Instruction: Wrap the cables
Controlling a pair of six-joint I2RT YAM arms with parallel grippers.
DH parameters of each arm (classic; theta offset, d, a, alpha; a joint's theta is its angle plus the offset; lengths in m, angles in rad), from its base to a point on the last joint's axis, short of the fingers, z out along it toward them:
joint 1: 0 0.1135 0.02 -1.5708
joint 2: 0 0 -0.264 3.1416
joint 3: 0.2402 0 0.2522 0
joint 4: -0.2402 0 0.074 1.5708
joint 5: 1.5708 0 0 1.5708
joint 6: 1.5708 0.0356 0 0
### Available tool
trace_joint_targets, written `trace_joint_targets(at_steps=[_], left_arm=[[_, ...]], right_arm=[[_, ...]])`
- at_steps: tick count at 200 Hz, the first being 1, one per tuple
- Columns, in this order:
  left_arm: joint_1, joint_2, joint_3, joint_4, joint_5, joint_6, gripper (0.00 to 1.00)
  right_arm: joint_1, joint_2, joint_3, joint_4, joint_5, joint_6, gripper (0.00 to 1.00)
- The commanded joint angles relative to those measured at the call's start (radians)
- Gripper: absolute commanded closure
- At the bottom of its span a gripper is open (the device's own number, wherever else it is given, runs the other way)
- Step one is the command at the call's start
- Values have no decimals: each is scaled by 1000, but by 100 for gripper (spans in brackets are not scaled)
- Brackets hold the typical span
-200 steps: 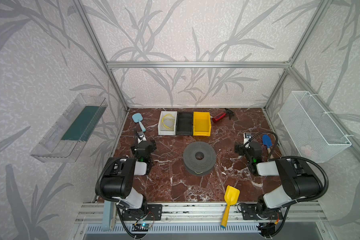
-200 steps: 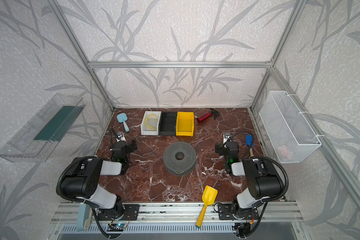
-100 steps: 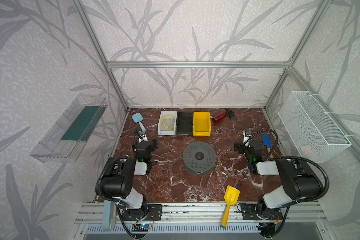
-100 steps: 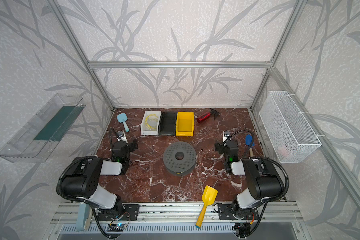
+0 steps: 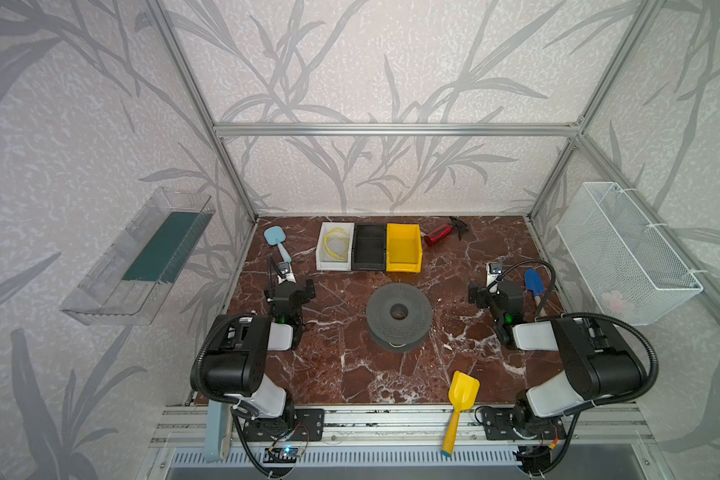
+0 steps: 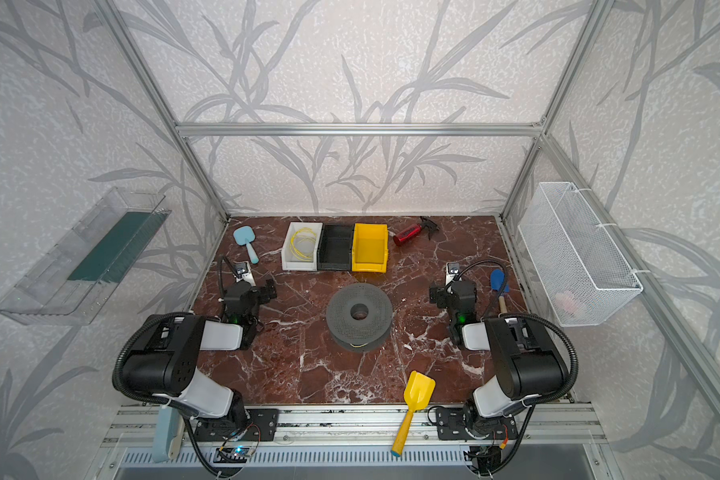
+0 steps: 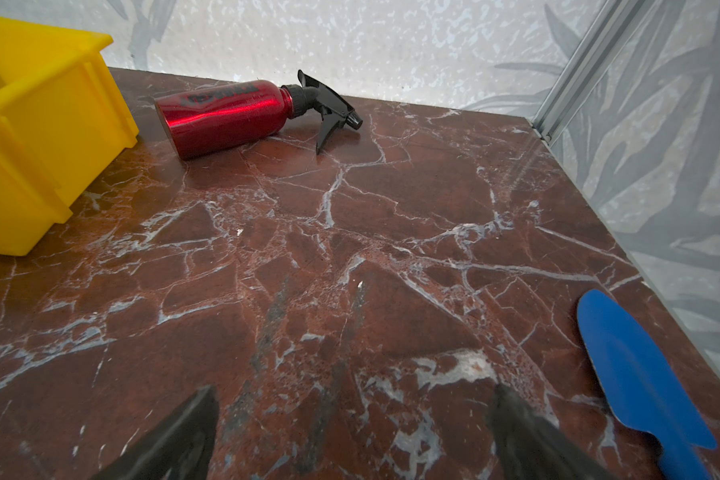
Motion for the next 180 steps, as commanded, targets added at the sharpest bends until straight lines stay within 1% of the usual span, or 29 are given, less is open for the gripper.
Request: trace_joint_targets(at_steps=[1,22,29,39,52,60,69,78,90,99,105,109,126,137,151,180], left_arm=[[4,-3,11,13,7,13,1],[4,-3,11,13,6,13,1],[4,-3,11,14,7,13,1],[5,-3,11,13,7,13,1],[5,-3,11,13,5,13,1],[4,-3,11,14,6,13,1],[5,-3,11,13,6,13,1],[4,-3,11,14,7,13,1],[4,-3,11,13,7,13,1],[5,-3,11,14,7,13,1],[4,-3,11,13,7,13,1],[5,-3,10,13,6,13,1],[4,-3,11,13,6,13,1],[4,-3,10,13,6,13,1],[5,-3,11,14,7,13,1],[4,-3,11,13,7,13,1]], right_arm=[[4,-17,20,8,18,6,1],[5,-28,-12,49,20,5,1],[4,-36,-58,123,37,13,1],[1,-41,-152,290,73,33,1],[-10,2,-230,482,8,14,1],[-8,41,-234,542,-24,-7,1],[-3,37,-208,501,-25,-16,1],[-2,21,-169,415,9,2,1],[-5,-6,-78,216,56,35,1],[-9,-25,-5,40,33,27,1],[-5,-36,27,-35,13,12,1],[-1,-33,24,-31,18,10,1],[-1,4,-19,115,34,15,1],[-1,18,-25,148,39,13,1],[-1,15,-17,131,38,14,1],[-1,-26,15,3,31,16,1]])
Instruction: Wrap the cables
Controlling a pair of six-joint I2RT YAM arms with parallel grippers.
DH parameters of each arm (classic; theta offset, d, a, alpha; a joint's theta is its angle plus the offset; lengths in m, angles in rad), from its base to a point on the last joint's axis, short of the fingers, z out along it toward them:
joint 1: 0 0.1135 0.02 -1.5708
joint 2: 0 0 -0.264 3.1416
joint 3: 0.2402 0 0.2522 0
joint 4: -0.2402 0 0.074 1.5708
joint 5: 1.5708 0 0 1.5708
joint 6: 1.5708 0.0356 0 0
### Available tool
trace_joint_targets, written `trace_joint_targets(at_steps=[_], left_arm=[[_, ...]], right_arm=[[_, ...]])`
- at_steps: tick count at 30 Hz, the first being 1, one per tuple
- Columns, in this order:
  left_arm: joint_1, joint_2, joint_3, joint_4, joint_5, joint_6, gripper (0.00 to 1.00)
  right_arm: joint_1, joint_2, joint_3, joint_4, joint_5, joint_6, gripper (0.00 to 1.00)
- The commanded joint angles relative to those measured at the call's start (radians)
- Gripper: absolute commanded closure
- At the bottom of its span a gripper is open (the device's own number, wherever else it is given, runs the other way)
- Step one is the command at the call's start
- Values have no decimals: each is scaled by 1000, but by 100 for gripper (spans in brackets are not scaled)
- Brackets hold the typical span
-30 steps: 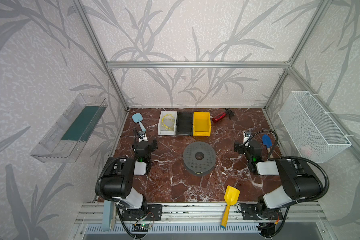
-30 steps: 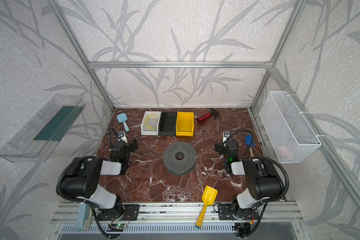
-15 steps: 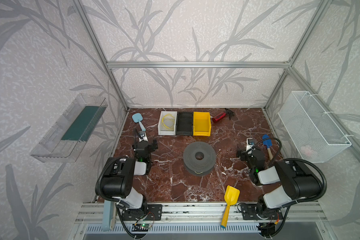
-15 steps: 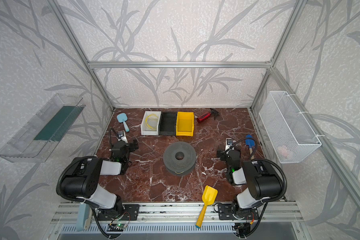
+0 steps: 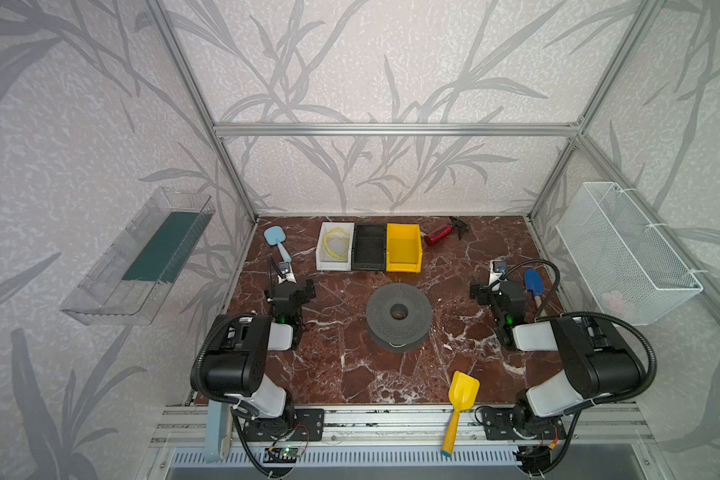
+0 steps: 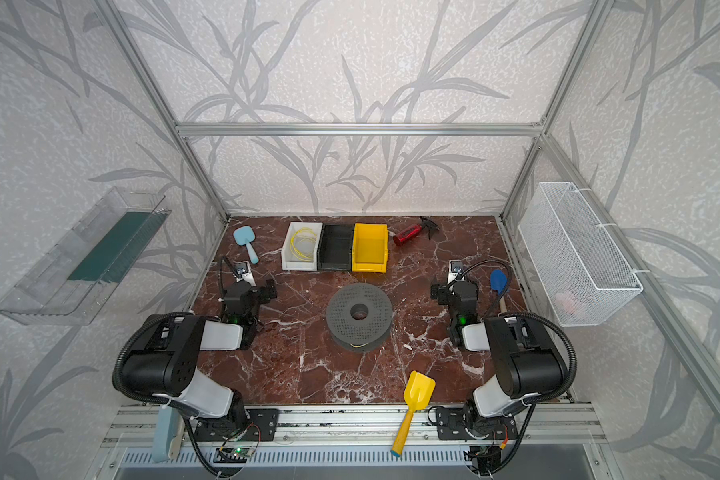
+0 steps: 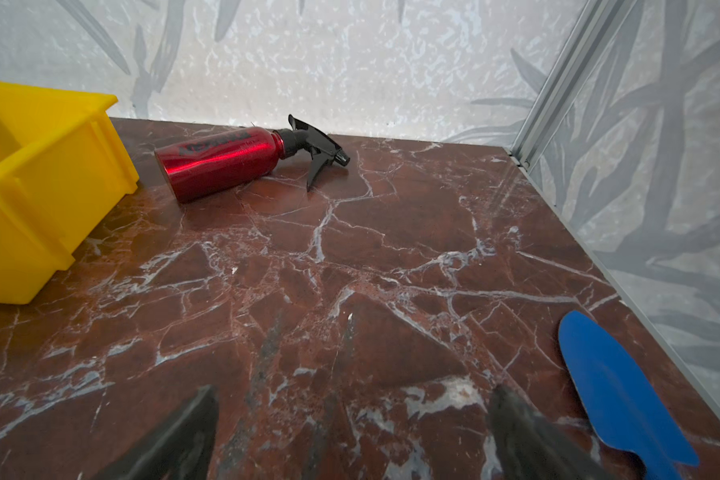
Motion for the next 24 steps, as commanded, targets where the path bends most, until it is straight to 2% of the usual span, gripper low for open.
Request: trace_joint_targets(at_steps=[1,24], left_arm=[[4,-3,11,13,4,12,1],[4,-2,10,13,6,12,1]], right_arm=[[3,-31,25,-77,13,1,1],[3,-24,20,-55,12,-1,1]])
